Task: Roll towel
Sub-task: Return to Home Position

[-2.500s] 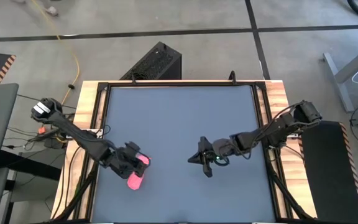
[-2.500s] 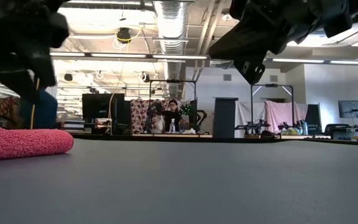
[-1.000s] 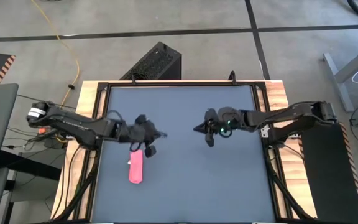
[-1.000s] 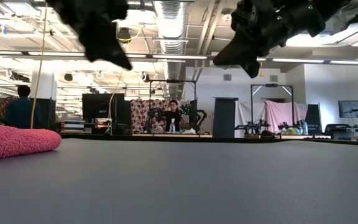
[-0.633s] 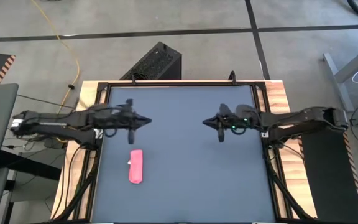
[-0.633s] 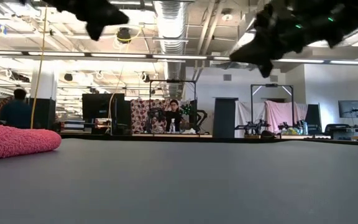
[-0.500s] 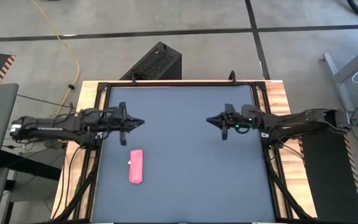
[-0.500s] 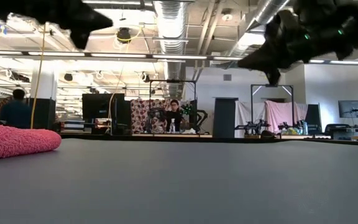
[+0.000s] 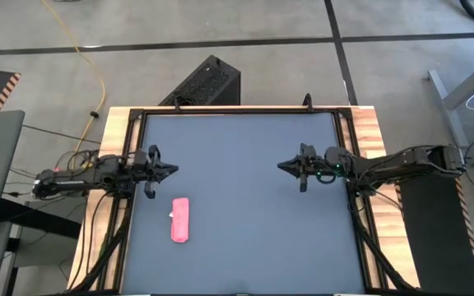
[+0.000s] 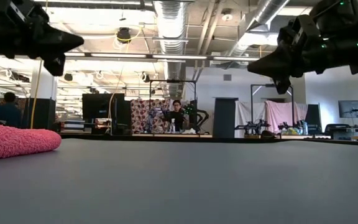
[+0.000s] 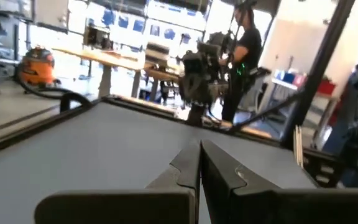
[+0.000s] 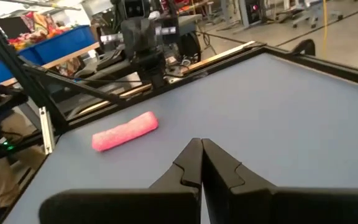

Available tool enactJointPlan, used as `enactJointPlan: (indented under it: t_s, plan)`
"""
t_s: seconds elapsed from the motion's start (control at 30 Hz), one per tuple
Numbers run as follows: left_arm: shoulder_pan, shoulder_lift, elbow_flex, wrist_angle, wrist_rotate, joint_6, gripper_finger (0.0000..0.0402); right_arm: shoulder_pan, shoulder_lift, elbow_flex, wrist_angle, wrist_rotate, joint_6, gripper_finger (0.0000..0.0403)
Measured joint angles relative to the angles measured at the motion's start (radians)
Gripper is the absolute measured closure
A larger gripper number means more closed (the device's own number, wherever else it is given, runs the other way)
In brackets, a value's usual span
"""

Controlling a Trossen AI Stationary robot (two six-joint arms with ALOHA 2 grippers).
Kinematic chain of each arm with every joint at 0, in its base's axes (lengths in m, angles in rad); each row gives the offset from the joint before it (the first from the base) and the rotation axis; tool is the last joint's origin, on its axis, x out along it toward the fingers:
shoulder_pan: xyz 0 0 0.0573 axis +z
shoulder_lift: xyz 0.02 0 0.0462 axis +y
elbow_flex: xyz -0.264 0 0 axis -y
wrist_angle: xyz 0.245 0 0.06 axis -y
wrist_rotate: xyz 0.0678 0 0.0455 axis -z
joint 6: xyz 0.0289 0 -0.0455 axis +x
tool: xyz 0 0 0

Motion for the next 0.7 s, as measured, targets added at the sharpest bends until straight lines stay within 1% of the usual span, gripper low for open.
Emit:
enactJointPlan:
  t_s: [0.07, 0.17, 0.23, 0.3, 0.4, 0.53, 0.6, 0.7]
  plan:
    - [0.000, 0.004, -0.009, -0.006, 0.011, -0.009, 0.0401, -0.004, -0.004, -0.021, 0.034, 0.001, 0.000, 0.0376]
    - [0.000, 0.029, -0.014, 0.003, 0.032, -0.008, 0.0401, -0.011, -0.025, -0.049, 0.026, 0.005, -0.003, 0.0376]
    - [0.000, 0.023, -0.028, 0.001, 0.034, -0.003, 0.0401, -0.010, -0.043, -0.073, 0.033, 0.007, -0.012, 0.0376]
    - [0.000, 0.020, -0.045, 0.009, 0.032, 0.005, 0.0401, -0.010, -0.067, -0.110, 0.075, 0.007, -0.021, 0.0376]
    - [0.000, 0.019, -0.046, -0.021, 0.009, 0.011, 0.0401, -0.010, -0.110, -0.178, 0.151, 0.010, -0.046, 0.0376]
    - [0.000, 0.020, -0.046, -0.047, -0.005, 0.036, 0.0401, -0.014, -0.189, -0.185, 0.055, 0.037, -0.099, 0.0376]
    - [0.000, 0.026, -0.047, -0.053, -0.020, 0.051, 0.0401, -0.022, -0.209, -0.185, 0.017, 0.038, -0.113, 0.0376]
    - [0.000, 0.031, -0.047, -0.055, -0.021, 0.114, 0.0401, -0.040, -0.224, -0.185, -0.029, 0.039, -0.104, 0.0376]
